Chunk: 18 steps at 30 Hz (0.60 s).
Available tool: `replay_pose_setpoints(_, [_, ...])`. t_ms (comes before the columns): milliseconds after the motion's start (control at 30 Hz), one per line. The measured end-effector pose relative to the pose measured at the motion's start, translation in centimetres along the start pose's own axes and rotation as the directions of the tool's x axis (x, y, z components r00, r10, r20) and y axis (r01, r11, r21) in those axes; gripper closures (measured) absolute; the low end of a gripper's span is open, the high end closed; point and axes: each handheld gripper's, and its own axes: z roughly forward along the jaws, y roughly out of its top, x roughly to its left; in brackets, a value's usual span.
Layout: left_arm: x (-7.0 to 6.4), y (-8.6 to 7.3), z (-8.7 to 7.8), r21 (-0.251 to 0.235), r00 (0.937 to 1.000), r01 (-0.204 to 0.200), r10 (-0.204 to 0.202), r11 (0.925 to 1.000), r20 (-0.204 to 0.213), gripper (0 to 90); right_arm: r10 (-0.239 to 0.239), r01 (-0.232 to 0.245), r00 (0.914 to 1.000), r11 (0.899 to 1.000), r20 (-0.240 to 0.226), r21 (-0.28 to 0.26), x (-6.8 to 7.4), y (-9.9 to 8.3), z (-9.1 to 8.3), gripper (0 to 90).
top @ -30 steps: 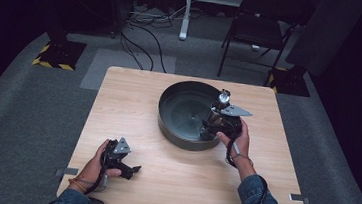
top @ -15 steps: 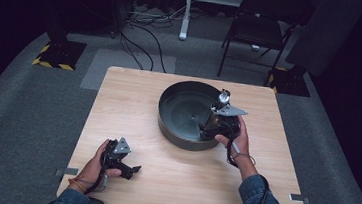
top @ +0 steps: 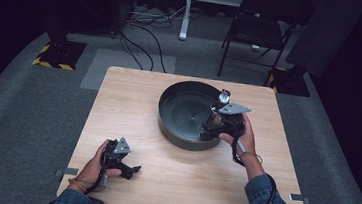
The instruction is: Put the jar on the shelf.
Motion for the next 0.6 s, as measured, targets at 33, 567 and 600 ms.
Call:
replay_pose_setpoints(33, [0.0,0.0,0.0,0.000,1.0000,0.000,0.000,1.0000,0.000,0.1,-0.006,0.006,1.0000,1.000,0.002,0.004,0.0,0.1,-0.2,2.5])
replay_pose_setpoints(567, [0.0,0.0,0.0,0.000,1.0000,0.000,0.000,1.0000,-0.001,0.1,-0.145,0.140,0.9881,0.987,0.052,0.080,0.3,0.8,-3.8,2.6])
replay_pose_setpoints(600, [0.0,0.0,0.0,0.000,1.0000,0.000,0.000,1.0000,-0.001,0.1,-0.152,0.147,0.9867,0.985,0.058,0.085,0.4,0.8,-4.0,2.6])
